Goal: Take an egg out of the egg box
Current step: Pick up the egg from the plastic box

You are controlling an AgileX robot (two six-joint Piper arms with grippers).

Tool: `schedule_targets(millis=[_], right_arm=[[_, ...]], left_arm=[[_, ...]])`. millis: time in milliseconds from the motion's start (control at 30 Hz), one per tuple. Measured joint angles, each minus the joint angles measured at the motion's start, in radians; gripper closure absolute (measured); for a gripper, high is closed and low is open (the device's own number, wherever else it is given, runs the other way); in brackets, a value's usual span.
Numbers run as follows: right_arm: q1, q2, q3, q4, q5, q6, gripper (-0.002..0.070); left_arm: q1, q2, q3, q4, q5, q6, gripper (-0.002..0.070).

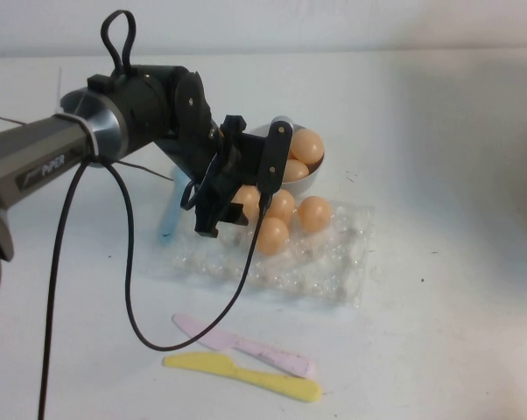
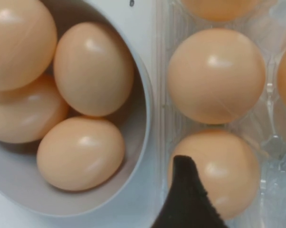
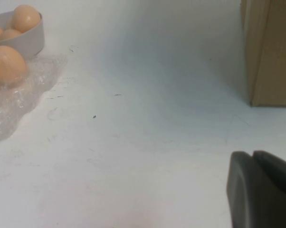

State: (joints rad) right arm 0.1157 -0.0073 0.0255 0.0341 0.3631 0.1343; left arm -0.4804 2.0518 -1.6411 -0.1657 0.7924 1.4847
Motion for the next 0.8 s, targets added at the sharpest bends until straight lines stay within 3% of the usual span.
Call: schedule_targets(millis=[300,467,633,800], right_arm=[[0.0,0.0,0.0,0.0,0.0,0.0,0.0694],[0.0,0.0,0.0,0.0,0.0,0.0,0.0694],[0.0,0.0,0.0,0.0,0.0,0.0,0.0694],[0.0,0.0,0.0,0.0,0.0,0.0,0.0694]], left_arm=[[0.004,0.0,-0.004,-0.006,-0.01,-0.004,0.0409],[0.004,0.0,-0.006,-0.006,-0.026,-0.026,0.0437],[0.004,0.001,-0.006,-0.006,-0.031,-0.071,0.0397],[0.004,0.001,-0.006,-0.006,-0.031,-0.092,0.0256]])
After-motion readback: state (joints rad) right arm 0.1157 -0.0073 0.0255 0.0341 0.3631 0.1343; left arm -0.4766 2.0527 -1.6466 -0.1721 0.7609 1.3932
